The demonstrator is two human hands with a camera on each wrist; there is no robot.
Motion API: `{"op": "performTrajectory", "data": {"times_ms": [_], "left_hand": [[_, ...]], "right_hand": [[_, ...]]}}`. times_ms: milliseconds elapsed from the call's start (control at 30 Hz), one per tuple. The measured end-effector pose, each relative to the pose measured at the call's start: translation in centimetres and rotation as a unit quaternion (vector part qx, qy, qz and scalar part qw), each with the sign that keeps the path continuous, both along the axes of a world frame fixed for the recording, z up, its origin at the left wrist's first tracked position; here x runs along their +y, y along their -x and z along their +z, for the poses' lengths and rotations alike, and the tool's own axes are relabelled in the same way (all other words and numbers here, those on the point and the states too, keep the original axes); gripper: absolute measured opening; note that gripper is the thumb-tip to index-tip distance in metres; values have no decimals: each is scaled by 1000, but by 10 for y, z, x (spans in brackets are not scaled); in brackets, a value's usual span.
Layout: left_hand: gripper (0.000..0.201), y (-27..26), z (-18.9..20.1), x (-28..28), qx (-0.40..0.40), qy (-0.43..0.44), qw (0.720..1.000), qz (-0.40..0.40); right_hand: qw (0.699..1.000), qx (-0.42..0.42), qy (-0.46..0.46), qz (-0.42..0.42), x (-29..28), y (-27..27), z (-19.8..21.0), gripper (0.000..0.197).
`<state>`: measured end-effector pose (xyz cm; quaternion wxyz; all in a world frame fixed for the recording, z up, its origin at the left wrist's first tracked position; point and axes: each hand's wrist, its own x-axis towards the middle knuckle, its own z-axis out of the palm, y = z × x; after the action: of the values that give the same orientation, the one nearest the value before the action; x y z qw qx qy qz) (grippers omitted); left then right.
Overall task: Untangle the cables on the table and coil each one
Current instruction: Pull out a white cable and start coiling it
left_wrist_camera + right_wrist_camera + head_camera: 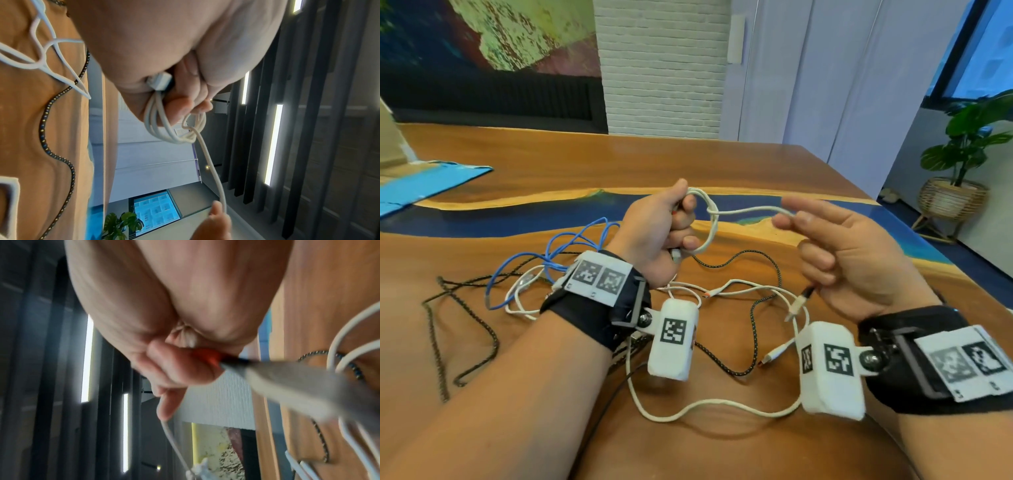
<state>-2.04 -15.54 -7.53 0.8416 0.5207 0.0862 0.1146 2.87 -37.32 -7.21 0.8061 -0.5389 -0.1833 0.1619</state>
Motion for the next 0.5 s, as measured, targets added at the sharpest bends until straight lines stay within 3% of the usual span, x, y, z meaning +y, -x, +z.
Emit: {"op": "performTrajectory", "data": {"times_ms": [200, 400, 500], "left_hand": [[42, -2, -2, 1, 12, -14, 1000, 10], [43, 2, 0, -1, -1, 2, 1000, -31], [44, 6, 0, -12, -11, -10, 995, -96]], "right_hand": [[979, 36, -198, -43, 2, -5, 1, 22], [989, 0, -129, -72, 6, -10, -7, 34], [981, 29, -159, -105, 10, -14, -9, 35]]}}
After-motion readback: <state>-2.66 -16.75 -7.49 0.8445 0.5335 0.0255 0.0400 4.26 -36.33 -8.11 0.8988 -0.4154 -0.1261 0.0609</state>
